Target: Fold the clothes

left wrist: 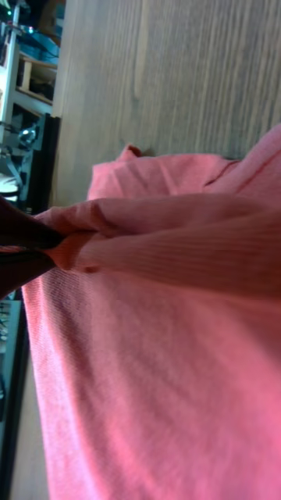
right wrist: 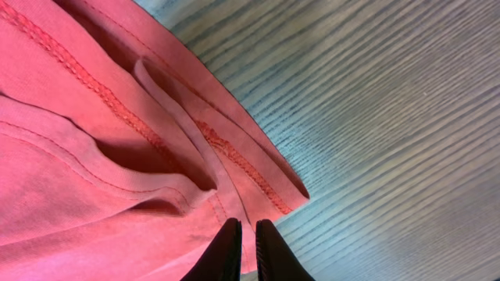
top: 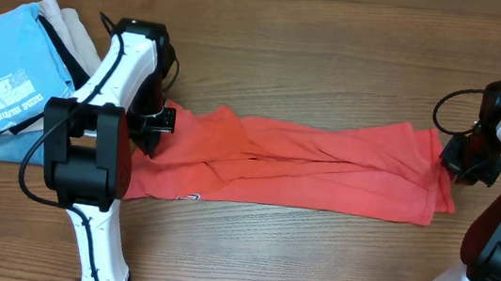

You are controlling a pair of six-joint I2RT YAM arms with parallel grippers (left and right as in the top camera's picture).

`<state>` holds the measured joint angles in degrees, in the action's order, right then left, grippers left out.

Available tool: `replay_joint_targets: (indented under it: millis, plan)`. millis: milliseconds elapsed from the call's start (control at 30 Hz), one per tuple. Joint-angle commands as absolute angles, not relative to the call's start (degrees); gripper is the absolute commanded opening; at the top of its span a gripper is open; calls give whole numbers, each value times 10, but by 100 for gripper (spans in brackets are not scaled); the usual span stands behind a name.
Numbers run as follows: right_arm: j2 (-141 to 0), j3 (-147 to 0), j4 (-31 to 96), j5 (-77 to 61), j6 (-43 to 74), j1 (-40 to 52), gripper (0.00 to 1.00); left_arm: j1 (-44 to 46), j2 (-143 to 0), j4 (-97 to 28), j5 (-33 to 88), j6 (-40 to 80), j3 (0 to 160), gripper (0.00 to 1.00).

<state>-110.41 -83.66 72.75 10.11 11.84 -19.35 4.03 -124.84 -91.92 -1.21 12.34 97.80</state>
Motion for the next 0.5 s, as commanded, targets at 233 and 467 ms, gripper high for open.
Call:
replay_joint_targets:
  millis: [233,467]
  plan:
    - [-1081,-836,726,-44,51,-194,37,37,-1233,-884,-29,149,942,4]
    - [-1085,-801,687,-65,40,-194,42,38,-1233,-862,-20,150,942,4]
